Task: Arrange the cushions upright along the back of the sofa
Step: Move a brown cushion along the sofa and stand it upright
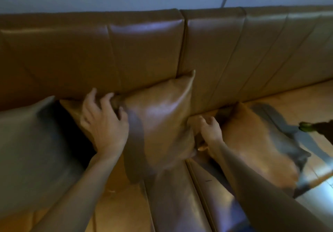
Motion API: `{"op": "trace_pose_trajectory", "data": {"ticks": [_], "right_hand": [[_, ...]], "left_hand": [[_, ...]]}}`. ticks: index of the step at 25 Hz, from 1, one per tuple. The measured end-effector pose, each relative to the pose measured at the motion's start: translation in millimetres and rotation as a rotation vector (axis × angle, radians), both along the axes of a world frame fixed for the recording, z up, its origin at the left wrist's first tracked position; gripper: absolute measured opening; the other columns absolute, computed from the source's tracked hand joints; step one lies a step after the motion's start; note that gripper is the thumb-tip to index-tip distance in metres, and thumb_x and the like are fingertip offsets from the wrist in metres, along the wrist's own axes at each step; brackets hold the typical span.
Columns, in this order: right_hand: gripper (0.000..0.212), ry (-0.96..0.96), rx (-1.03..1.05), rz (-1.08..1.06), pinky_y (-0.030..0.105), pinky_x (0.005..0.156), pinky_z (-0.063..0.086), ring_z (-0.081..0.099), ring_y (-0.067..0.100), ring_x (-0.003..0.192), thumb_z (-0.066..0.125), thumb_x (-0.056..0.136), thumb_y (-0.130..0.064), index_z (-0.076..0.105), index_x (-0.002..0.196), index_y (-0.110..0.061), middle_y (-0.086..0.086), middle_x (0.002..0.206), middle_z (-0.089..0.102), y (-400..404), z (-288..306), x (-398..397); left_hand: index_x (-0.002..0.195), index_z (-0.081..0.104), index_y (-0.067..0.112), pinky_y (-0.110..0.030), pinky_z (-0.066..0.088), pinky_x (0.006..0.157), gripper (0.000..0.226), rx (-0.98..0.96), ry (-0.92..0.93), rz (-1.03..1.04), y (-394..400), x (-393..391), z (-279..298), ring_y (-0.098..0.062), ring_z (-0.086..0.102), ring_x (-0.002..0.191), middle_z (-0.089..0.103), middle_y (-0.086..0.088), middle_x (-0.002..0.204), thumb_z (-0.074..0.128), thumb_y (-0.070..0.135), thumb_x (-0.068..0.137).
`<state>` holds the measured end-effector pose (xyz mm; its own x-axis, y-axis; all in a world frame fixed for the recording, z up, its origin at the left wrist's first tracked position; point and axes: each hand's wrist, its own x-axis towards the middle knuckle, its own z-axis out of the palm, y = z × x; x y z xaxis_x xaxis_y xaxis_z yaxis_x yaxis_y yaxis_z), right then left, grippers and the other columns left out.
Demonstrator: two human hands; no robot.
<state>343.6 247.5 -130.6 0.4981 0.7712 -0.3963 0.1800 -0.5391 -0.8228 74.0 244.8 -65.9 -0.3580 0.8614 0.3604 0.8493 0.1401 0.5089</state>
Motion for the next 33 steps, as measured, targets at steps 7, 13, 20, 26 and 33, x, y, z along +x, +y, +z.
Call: {"op": "trace_pose_trajectory", "data": {"ticks": [7, 13, 20, 26, 33], "right_hand": [[0.045, -0.478, -0.37, -0.095, 0.054, 0.108, 0.036, 0.035, 0.04, 0.134, 0.052, 0.097, -0.036, 0.047, 0.134, -0.01, 0.019, 0.144, 0.04, -59, -45, 113], [0.092, -0.466, -0.441, -0.555, 0.054, 0.115, 0.016, 0.014, 0.034, 0.149, 0.054, 0.087, -0.064, 0.024, 0.15, -0.005, 0.019, 0.161, 0.019, -93, -66, 171], [0.123, -0.319, -0.477, -0.702, 0.049, 0.12, 0.006, 0.017, 0.037, 0.149, 0.046, 0.069, -0.088, 0.021, 0.153, -0.002, 0.022, 0.158, 0.027, -110, -90, 234], [0.126, -0.102, -0.431, -0.803, 0.045, 0.115, 0.032, 0.036, 0.041, 0.137, 0.067, 0.064, -0.079, 0.017, 0.153, -0.005, 0.021, 0.153, 0.029, -111, -93, 266], [0.129, -0.05, -0.432, -0.834, 0.05, 0.116, 0.031, 0.033, 0.042, 0.138, 0.072, 0.06, -0.078, 0.016, 0.153, -0.006, 0.022, 0.153, 0.026, -110, -103, 275]], "left_hand": [[0.102, 0.064, 0.029, -0.027, 0.041, 0.077, 0.017, -0.236, -0.145, -0.643, -7, 133, -15, -0.015, 0.057, 0.1, 0.065, 0.008, 0.107, 0.049, 0.027, 0.094], [0.13, 0.049, 0.024, -0.035, 0.046, 0.094, 0.039, -0.933, -0.426, -0.741, -3, 211, -102, -0.021, 0.054, 0.118, 0.051, -0.001, 0.135, 0.049, 0.041, 0.095], [0.144, 0.036, 0.024, -0.04, 0.04, 0.104, 0.061, -0.966, -0.496, -0.7, 5, 249, -141, -0.025, 0.042, 0.134, 0.038, 0.0, 0.15, 0.051, 0.052, 0.091], [0.152, 0.018, 0.024, -0.053, 0.032, 0.112, 0.093, -1.039, -0.471, -0.739, 19, 310, -150, -0.034, 0.03, 0.142, 0.025, -0.007, 0.159, 0.052, 0.071, 0.079], [0.154, -0.001, 0.031, -0.061, 0.021, 0.115, 0.113, -1.09, -0.414, -0.684, 21, 334, -154, -0.037, 0.009, 0.149, 0.006, -0.007, 0.163, 0.06, 0.075, 0.069]]}}
